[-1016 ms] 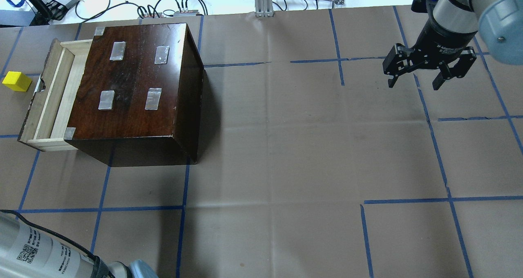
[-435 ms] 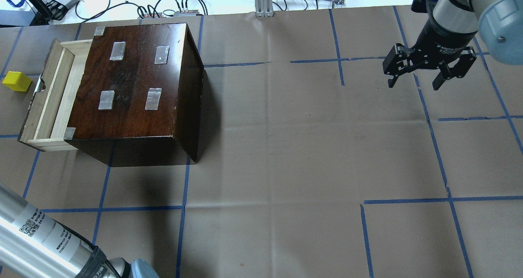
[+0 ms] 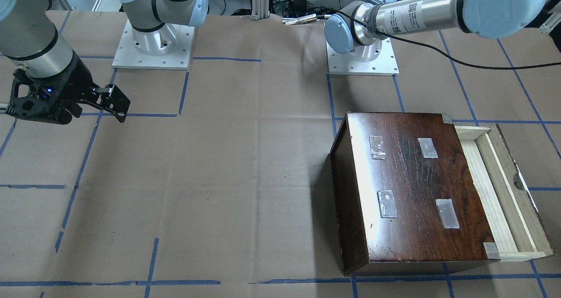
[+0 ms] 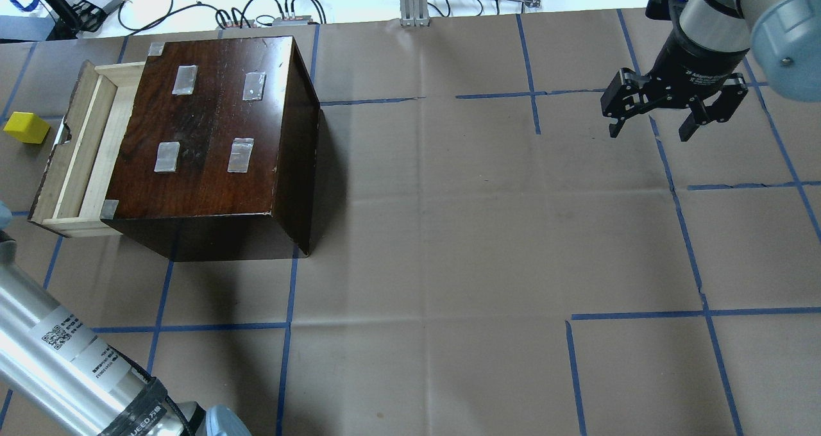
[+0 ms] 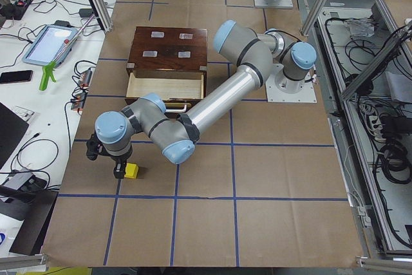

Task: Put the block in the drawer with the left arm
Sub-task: 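Lower the left gripper and grasp the yellow cube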

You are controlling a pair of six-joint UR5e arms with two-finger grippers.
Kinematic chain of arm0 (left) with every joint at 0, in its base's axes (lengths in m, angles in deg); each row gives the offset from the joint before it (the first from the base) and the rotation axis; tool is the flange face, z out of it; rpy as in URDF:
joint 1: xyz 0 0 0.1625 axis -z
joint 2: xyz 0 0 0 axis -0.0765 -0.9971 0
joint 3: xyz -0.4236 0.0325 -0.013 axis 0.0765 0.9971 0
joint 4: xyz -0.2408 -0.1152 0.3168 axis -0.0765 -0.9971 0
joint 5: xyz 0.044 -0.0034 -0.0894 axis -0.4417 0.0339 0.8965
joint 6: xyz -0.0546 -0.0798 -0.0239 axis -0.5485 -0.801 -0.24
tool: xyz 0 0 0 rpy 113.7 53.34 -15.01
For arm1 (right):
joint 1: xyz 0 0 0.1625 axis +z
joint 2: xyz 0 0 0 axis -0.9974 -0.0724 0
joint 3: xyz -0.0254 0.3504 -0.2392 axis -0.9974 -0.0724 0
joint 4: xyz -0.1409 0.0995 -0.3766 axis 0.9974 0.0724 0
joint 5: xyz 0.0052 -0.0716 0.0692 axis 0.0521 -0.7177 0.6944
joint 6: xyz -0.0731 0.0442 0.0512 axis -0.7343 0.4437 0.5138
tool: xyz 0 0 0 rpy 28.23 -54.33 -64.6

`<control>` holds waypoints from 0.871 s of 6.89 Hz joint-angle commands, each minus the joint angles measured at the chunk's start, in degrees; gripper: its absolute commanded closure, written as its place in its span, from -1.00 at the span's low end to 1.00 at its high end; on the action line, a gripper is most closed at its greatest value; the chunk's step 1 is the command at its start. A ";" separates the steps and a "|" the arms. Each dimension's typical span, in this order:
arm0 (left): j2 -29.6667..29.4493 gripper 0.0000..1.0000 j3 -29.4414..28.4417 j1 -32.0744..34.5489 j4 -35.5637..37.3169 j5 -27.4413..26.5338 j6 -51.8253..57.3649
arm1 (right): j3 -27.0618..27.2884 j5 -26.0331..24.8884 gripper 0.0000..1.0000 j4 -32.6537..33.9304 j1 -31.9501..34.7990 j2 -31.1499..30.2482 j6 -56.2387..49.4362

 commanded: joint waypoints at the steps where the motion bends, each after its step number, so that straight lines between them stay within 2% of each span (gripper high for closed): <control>1: -5.33 -0.98 -3.85 0.51 -1.24 -0.06 0.55 | 0.00 0.00 -1.00 0.00 0.00 0.00 0.00; 5: -9.12 -0.97 -3.85 0.51 -1.42 -0.15 0.90 | 0.00 0.00 -1.00 0.00 0.00 0.09 0.00; 6: -9.21 -0.82 -3.85 0.51 -1.42 -0.15 0.90 | 0.00 0.00 -1.00 0.00 0.00 0.00 0.00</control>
